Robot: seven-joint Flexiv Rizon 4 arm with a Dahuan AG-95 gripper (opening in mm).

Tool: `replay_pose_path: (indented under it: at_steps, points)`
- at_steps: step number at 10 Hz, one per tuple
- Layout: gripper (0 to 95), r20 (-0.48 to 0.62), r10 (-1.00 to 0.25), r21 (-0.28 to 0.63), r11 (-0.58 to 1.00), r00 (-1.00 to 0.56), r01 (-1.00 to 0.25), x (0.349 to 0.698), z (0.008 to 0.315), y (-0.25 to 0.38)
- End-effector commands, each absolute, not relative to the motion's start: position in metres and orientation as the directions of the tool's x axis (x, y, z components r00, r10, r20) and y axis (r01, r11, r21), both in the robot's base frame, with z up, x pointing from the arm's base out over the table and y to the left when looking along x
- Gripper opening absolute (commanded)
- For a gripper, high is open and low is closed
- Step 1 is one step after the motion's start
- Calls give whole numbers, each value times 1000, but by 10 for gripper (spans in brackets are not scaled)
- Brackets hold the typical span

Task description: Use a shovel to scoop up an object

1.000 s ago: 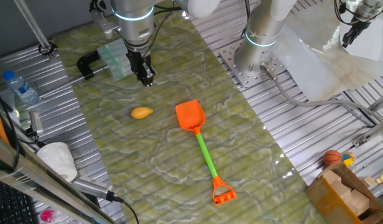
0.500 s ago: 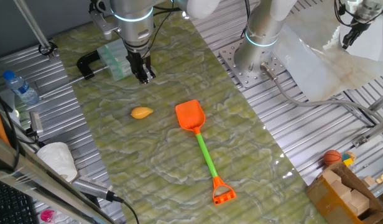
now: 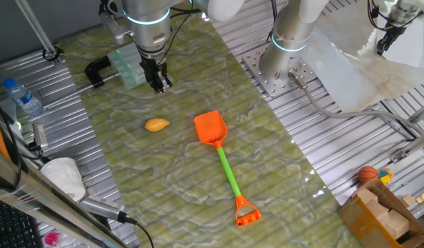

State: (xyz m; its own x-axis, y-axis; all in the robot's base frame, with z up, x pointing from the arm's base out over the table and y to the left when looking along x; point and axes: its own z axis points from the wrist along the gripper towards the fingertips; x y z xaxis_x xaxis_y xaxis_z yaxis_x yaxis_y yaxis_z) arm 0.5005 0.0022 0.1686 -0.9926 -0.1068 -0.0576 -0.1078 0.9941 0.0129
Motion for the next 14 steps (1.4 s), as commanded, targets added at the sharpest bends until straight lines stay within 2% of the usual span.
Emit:
replay_pose_path:
  at_steps: [1, 14]
  points:
    - [0, -57, -104, 13, 994, -993, -105, 500, 169, 3]
    - [0, -57, -83, 16, 996, -995, -84, 501, 166, 9]
